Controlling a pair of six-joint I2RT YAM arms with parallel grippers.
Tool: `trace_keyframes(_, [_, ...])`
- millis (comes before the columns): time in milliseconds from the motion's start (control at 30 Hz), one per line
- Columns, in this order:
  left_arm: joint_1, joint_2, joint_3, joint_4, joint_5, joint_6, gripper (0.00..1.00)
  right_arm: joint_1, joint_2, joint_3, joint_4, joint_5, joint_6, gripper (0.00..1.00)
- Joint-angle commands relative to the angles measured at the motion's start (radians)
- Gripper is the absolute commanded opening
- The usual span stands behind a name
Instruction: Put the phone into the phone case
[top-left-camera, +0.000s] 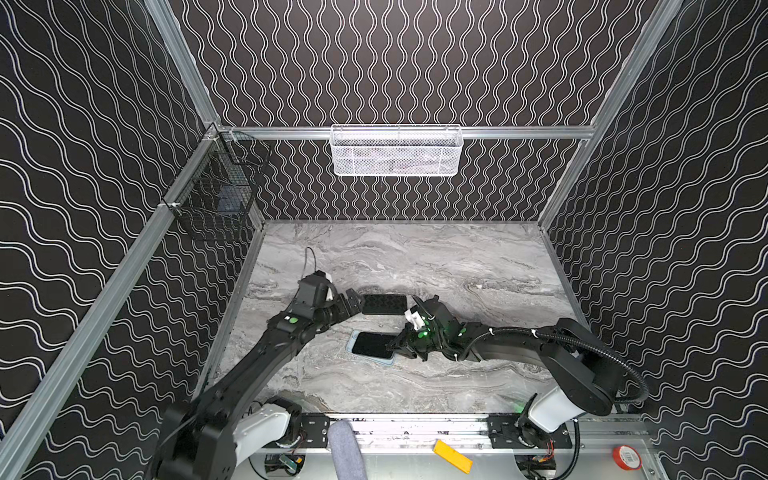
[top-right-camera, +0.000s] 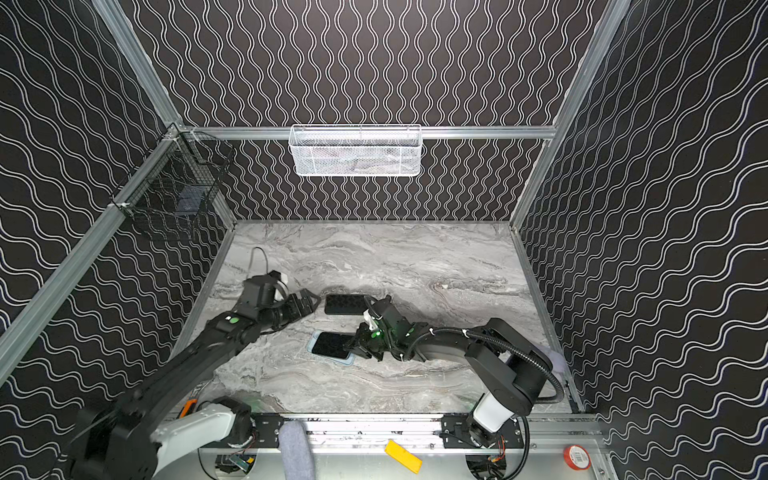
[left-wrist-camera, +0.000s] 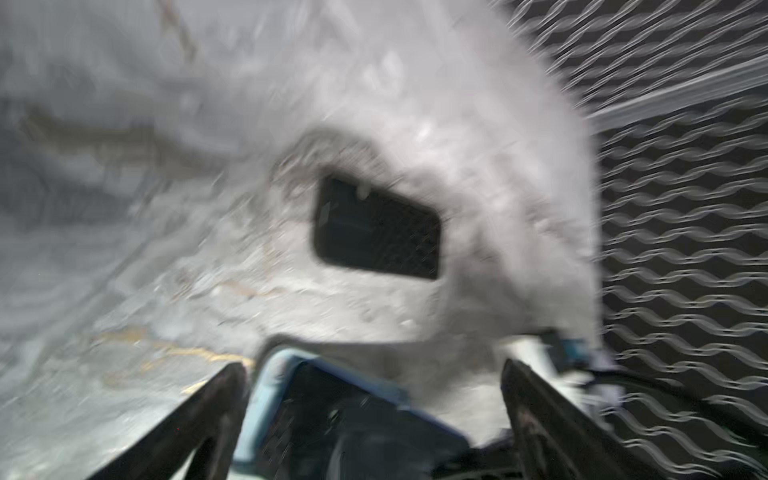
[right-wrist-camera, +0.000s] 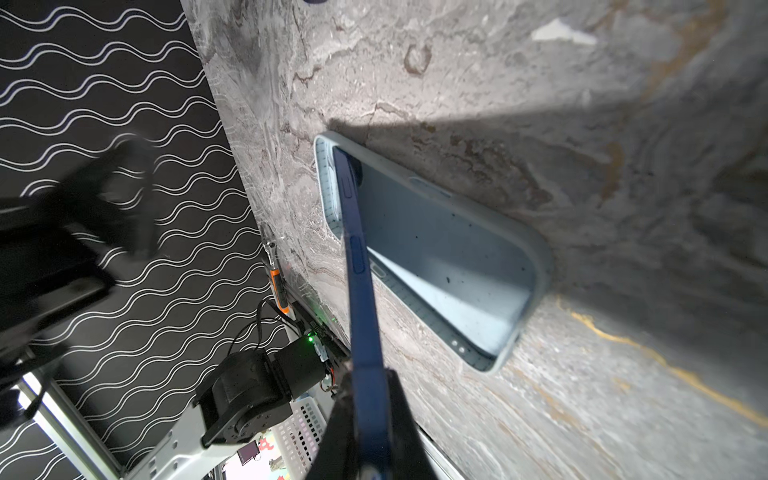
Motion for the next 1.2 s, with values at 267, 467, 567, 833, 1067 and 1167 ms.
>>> trace_keyframes(267, [0.001, 0.175, -0.114, 0.170, 0.247, -0.072, 0.99, -0.016, 0.020, -0.006, -0.190, 0.054, -0.003, 0.00])
trace_keyframes(467, [0.001, 0.219, -0.166, 0.268, 0.288, -0.132, 0.99, -0.016, 0.058, -0.004, -0.153, 0.025, -0.001, 0.00])
trace_keyframes(567, [-0.005, 0.242, -0.188, 0.324, 0.315, -0.171, 0.98, -0.014, 0.078, -0.004, -0.136, 0.012, 0.004, 0.00])
trace_keyframes(833, [-0.012, 0.174, -0.188, 0.272, 0.276, -0.162, 0.99, -0.015, 0.112, 0.013, -0.140, 0.001, 0.004, 0.00])
trace_keyframes(1067, [-0.011, 0.135, -0.168, 0.222, 0.243, -0.138, 0.99, -0.013, 0.082, 0.019, -0.237, 0.032, -0.039, 0.08])
trace_keyframes(1167, [-0.011, 0.133, -0.167, 0.223, 0.242, -0.144, 0.99, -0.008, 0.069, 0.040, -0.298, 0.057, -0.073, 0.24])
